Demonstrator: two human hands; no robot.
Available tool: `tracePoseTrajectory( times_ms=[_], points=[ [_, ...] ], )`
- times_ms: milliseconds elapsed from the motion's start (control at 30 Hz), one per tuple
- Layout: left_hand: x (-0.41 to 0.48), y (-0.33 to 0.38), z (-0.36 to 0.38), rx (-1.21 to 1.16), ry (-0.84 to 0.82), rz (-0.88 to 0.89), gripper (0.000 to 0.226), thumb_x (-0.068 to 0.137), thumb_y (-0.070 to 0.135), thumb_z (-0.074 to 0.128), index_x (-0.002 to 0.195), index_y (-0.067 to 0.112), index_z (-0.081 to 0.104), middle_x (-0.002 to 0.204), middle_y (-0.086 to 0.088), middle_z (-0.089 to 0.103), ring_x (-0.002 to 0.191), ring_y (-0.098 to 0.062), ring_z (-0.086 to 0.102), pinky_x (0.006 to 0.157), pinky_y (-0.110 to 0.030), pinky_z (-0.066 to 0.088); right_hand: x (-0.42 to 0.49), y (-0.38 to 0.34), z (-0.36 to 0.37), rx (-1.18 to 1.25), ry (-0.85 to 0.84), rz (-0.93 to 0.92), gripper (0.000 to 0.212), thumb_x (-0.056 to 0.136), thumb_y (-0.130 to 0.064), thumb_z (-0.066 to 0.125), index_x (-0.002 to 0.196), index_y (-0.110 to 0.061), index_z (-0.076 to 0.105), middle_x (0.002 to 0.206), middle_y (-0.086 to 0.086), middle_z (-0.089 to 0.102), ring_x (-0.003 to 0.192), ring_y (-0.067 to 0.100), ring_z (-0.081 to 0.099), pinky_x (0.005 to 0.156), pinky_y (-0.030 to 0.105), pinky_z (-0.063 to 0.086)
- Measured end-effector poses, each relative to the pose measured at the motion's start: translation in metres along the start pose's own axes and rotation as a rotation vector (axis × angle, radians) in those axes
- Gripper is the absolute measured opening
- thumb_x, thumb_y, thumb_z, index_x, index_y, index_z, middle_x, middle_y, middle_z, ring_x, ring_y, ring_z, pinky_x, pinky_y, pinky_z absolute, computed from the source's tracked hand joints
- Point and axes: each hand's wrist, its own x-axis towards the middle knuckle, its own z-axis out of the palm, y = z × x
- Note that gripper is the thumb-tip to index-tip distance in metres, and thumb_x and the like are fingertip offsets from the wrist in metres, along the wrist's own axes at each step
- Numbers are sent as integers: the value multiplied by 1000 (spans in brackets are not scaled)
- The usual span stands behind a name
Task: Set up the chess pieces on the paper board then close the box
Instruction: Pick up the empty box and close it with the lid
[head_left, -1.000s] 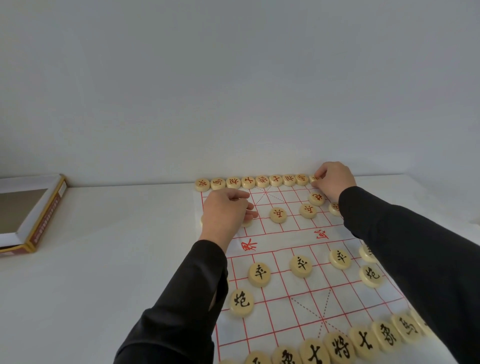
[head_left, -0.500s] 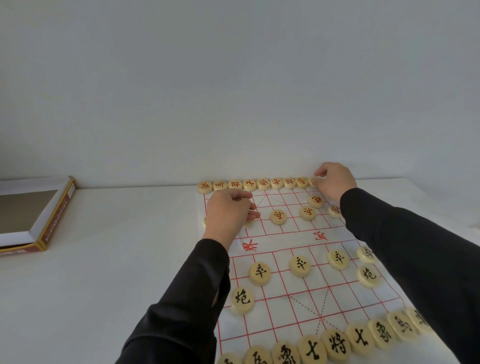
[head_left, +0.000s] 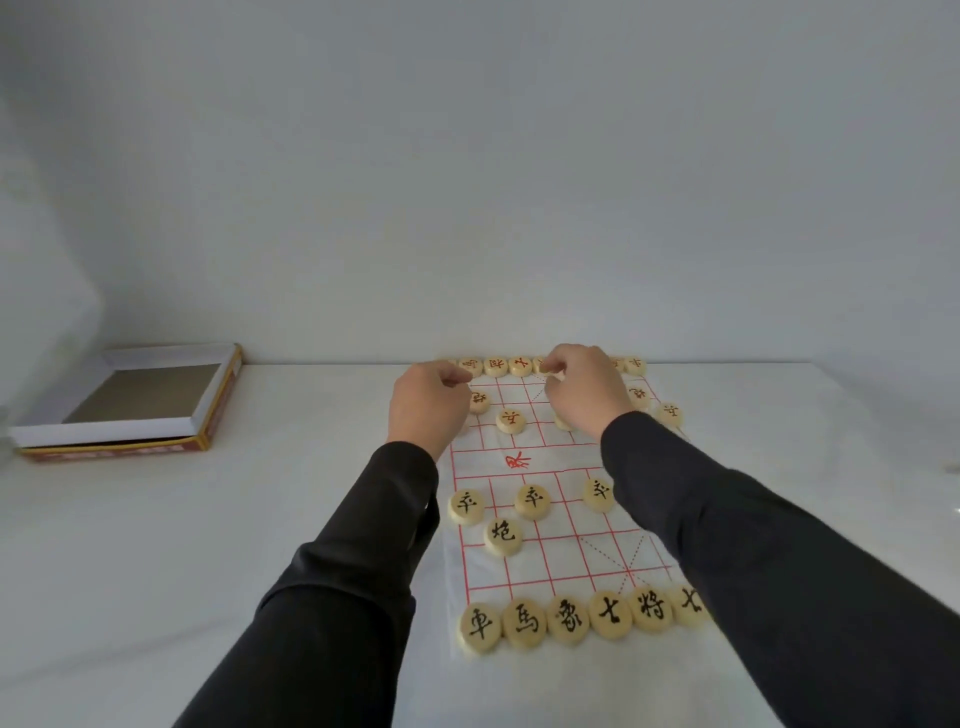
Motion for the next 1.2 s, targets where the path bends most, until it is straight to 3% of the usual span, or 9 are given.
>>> tracePoseTrajectory(
  times_ms=[400,567,667,733,833,967,1033,1100,1200],
  points=[
    [-47,-46,-66,146,156,-56,32,86,6,47,110,14,66,120,-2,61,110,-17,55,86,-19,39,-79,-96,41,136,5,-78,31,88,-9,51,117,-13,61,119,5,60,113,22,50,93,34,46],
    [-45,-72,-89,474,295,73,36,85,5,51,118,13,62,135,-6,48,131,-19,32,101,-25,32,-86,-118,56,93,-47,-141,32,89,-11,51,120,-13,58,120,5,59,114,22,47,93,31,44],
    [-38,-85,-107,717,326,37,59,85,10,48,141,18,35,152,-10,21,143,-27,6,116,-40,14,-90,-126,63,66,-84,-179,33,90,-11,49,122,-13,57,121,6,58,114,22,46,93,31,43],
    [-34,-88,-116,847,284,6,71,86,14,47,148,21,14,156,-9,2,143,-32,-10,115,-49,2,-90,-126,65,53,-90,-188,33,91,-11,49,123,-14,56,121,5,58,114,21,46,92,30,42],
    [-25,-91,-125,925,242,-31,76,85,15,46,149,23,5,157,-10,-4,142,-35,-15,112,-57,-1,-90,-126,65,44,-92,-193,32,91,-12,49,122,-14,56,121,5,58,114,21,46,92,30,42],
    [-18,-101,-128,930,182,-199,79,84,16,46,149,25,1,152,-12,14,143,-36,-8,111,-61,4,-92,-130,67,36,-111,-212,32,92,-12,48,123,-14,56,122,4,57,114,20,45,90,28,41],
    [-18,-102,-126,896,174,-240,77,82,13,46,148,23,7,141,-12,34,141,-33,9,110,-61,10,-93,-131,68,34,-124,-222,32,92,-12,48,123,-14,55,122,4,57,114,20,45,90,28,40],
    [-18,-101,-123,897,211,-198,72,78,7,46,143,21,20,121,-8,50,126,-29,34,107,-61,18,-93,-132,68,32,-128,-226,32,92,-12,48,123,-14,55,122,4,57,114,20,45,91,28,41],
    [-20,-94,-117,934,225,-92,57,77,-1,45,131,16,34,94,-3,58,101,-26,50,102,-51,30,-91,-130,65,45,-127,-213,32,92,-12,48,123,-14,55,122,4,57,115,20,44,91,28,41]
  ],
)
